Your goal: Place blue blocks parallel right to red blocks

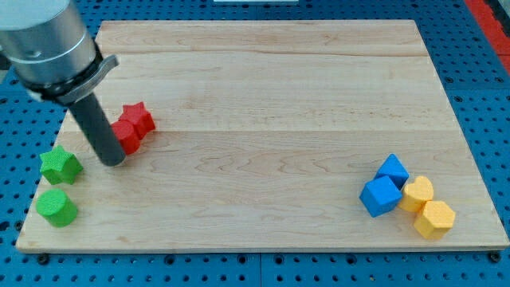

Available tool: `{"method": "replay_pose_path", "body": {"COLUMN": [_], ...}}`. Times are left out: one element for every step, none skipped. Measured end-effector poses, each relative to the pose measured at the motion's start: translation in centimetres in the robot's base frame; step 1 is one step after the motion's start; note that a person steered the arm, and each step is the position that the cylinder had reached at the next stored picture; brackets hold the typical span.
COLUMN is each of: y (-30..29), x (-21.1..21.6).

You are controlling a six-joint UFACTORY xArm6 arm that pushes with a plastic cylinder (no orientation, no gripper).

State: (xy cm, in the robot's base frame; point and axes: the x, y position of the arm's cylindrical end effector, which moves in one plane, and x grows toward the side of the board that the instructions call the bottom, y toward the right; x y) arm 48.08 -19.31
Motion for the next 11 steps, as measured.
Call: {"method": "replay_pose_path", "body": {"y": [0.2,2.2,12.3,21.1,22.6,26.2,31.3,33.4,33.9,34.5,35.0], "x": [-4.5,-5.9,1.7,13.4,13.6,12.4,13.6,11.5,7.8,5.0,3.0]}}
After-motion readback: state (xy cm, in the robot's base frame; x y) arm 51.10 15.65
